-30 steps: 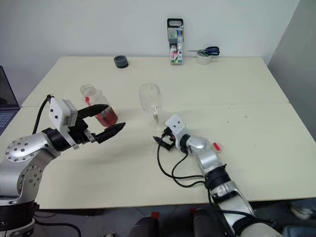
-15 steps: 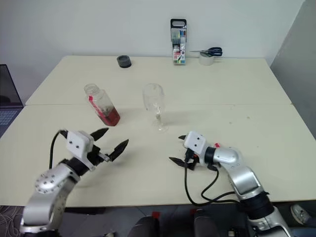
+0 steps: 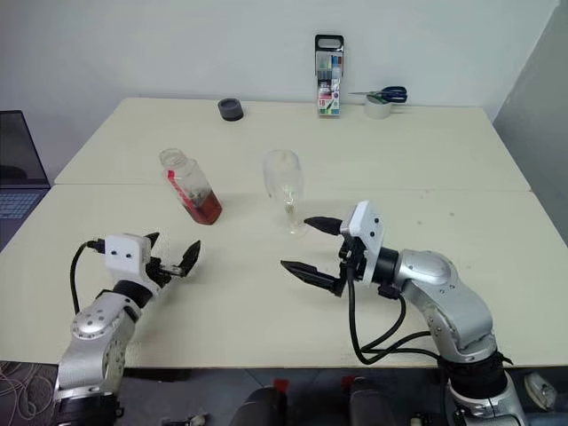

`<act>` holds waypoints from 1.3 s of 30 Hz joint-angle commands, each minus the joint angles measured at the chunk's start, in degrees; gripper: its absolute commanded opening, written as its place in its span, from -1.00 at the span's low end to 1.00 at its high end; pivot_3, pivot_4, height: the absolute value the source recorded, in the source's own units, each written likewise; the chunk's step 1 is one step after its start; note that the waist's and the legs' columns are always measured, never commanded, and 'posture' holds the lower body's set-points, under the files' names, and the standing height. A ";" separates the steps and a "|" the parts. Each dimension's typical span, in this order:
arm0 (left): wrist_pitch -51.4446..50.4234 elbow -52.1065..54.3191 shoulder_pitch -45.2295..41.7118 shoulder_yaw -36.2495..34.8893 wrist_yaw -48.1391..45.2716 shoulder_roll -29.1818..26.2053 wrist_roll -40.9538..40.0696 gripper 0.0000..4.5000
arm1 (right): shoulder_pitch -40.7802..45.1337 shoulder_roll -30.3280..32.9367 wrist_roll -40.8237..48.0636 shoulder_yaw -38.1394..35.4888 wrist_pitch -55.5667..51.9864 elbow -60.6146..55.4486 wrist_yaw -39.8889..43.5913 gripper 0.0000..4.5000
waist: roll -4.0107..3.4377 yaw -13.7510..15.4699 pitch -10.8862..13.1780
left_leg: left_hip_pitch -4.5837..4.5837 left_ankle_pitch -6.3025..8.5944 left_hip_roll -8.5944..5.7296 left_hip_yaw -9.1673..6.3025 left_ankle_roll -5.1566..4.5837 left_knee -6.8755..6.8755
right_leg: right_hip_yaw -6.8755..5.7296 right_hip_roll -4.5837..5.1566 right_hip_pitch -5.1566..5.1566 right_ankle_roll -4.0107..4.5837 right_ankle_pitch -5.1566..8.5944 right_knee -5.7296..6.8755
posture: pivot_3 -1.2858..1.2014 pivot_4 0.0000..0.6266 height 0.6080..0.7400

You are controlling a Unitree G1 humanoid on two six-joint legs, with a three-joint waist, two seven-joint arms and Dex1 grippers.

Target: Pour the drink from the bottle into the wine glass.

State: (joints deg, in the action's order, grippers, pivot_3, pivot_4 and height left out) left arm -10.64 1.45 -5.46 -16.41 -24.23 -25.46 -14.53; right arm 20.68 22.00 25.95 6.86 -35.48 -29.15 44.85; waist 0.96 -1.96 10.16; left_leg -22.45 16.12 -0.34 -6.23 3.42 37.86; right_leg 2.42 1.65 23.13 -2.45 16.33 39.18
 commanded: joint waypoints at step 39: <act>7.57 -34.60 -31.54 5.52 -8.38 -6.99 5.54 1.00 | 3.53 1.57 2.62 2.72 2.12 -2.27 -2.36 0.98 | 0.01 0.03 0.00 | -0.08 -0.01 -0.02 -0.06 0.01 0.05 | -0.06 -0.01 0.06 0.00 0.00 0.02 | 0.03 -0.52 1.00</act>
State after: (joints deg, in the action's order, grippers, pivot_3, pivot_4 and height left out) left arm -4.49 -33.04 -35.36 -11.04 -32.19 -31.48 -9.36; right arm 23.34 23.79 27.92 10.31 -33.58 -30.48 43.19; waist 0.97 -1.92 10.15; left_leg -22.54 16.11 -0.37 -6.29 3.44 37.91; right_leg 2.36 1.64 23.19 -2.45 16.32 39.20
